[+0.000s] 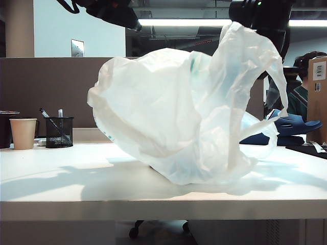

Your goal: Put the power bank into the bag.

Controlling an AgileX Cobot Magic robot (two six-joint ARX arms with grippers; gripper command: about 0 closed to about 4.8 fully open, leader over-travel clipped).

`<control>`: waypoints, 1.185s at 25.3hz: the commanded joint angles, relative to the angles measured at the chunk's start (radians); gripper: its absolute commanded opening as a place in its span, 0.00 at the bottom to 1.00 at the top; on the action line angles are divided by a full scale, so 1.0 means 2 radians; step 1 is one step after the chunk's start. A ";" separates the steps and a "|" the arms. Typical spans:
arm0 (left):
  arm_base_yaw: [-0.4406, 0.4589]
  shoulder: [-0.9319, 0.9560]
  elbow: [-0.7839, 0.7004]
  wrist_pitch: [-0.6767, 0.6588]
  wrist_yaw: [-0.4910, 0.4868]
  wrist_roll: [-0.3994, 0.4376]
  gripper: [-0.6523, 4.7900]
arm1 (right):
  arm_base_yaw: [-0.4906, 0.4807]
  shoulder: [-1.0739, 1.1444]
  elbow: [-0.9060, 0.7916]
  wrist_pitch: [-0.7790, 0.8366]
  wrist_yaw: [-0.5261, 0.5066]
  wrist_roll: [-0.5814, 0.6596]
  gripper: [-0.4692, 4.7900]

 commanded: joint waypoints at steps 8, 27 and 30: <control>0.000 -0.019 0.001 -0.010 -0.005 0.000 0.28 | -0.014 -0.037 0.001 0.008 0.014 -0.001 1.00; 0.000 -0.052 0.002 -0.054 -0.150 0.020 0.29 | -0.039 -0.084 0.060 -0.019 0.025 -0.004 1.00; 0.000 -0.066 0.005 -0.053 -0.209 0.036 0.29 | -0.047 -0.091 0.072 -0.026 0.025 -0.005 0.97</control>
